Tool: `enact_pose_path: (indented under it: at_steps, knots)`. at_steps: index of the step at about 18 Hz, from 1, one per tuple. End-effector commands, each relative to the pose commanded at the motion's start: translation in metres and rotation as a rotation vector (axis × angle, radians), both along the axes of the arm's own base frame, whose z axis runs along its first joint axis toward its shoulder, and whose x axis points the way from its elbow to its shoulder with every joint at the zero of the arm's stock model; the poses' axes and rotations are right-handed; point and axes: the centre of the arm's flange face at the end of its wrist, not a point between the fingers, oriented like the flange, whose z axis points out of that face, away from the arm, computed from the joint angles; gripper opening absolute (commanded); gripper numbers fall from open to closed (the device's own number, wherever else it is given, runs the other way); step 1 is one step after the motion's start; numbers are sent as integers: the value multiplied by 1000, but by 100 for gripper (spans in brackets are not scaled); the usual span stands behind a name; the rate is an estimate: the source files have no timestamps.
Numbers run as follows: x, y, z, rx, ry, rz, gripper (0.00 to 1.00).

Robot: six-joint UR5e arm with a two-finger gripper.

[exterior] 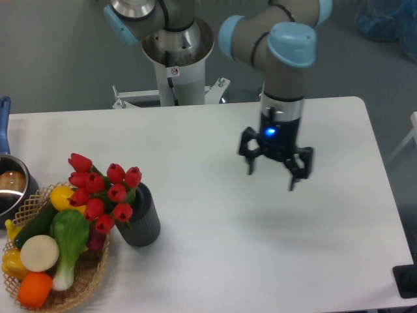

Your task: Insert the flowers into the vase

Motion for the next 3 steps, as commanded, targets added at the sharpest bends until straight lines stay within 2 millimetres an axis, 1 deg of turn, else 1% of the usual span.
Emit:
enact_pose_path:
  at_steps: [1, 3]
  knots:
    - [-8, -12, 0, -2, -2, 22, 100]
    - [-17, -30, 0, -13, -4, 58, 100]
